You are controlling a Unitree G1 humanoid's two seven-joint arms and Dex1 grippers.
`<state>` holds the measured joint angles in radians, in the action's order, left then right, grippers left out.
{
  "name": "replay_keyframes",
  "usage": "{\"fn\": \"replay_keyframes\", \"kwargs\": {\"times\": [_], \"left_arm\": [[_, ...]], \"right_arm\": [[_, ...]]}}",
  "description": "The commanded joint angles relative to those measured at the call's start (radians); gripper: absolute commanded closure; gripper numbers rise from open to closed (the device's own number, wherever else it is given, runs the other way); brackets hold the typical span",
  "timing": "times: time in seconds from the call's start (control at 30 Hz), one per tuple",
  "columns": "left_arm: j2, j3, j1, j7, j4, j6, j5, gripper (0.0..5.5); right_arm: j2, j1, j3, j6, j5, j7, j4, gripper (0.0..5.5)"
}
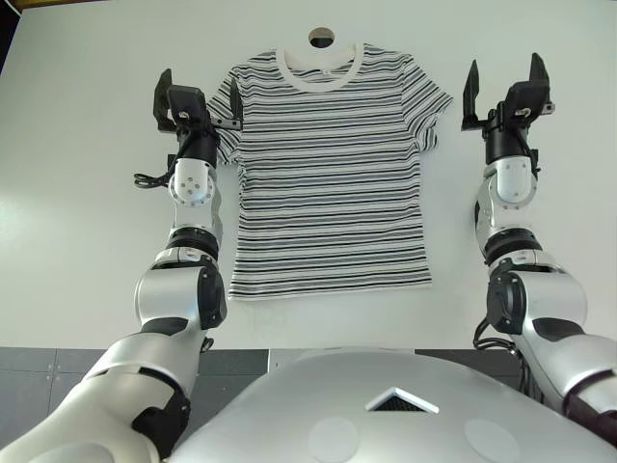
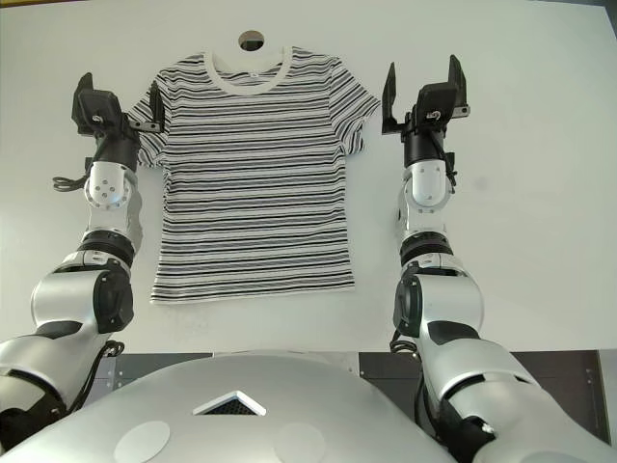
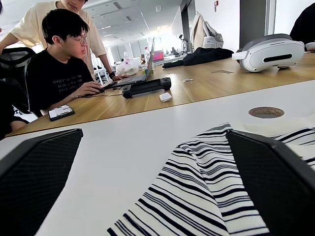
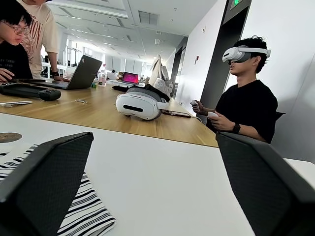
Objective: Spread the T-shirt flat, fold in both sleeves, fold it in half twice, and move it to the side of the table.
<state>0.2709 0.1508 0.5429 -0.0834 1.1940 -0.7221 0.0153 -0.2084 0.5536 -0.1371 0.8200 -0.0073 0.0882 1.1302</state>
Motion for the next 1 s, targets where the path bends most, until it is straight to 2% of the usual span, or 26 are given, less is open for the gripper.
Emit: {"fn": "replay_keyframes", "kwargs": {"times": [0.03, 0.07, 0.2, 0.67, 0.77, 0.87, 0.97, 1.0], "left_arm": [[0.001, -0.002, 0.010, -0.002, 0.006, 0.019, 0.002, 0.01], [0.001, -0.001, 0.011, -0.002, 0.006, 0.021, 0.001, 0.01], [-0.002, -0.003, 0.016, -0.006, 0.009, 0.026, 0.002, 0.00], [-0.015, -0.001, 0.018, -0.018, 0.002, 0.000, -0.004, 2.39], [-0.025, 0.003, 0.017, -0.030, -0.005, -0.014, -0.012, 2.97], [-0.039, 0.007, 0.016, -0.036, -0.018, -0.027, -0.022, 3.48], [-0.054, 0.003, 0.018, -0.028, -0.025, -0.031, -0.021, 4.02], [-0.059, 0.000, 0.019, -0.021, -0.028, -0.030, -0.016, 4.02]], "right_arm": [[-0.001, -0.003, 0.004, -0.003, -0.006, -0.006, -0.003, 0.89], [0.000, -0.002, 0.005, -0.004, -0.006, -0.004, -0.001, 0.89], [0.000, 0.001, 0.005, -0.007, -0.006, -0.003, 0.003, 1.53], [0.005, -0.011, 0.009, 0.014, -0.004, 0.028, -0.009, 4.17], [0.011, -0.023, 0.025, -0.005, 0.000, 0.091, -0.032, 4.83], [0.005, -0.053, 0.093, -0.051, -0.038, 0.192, -0.082, 5.38], [-0.040, -0.129, 0.170, -0.122, -0.057, 0.339, -0.201, 5.40], [-0.064, -0.166, 0.190, -0.158, -0.048, 0.401, -0.272, 5.40]]}}
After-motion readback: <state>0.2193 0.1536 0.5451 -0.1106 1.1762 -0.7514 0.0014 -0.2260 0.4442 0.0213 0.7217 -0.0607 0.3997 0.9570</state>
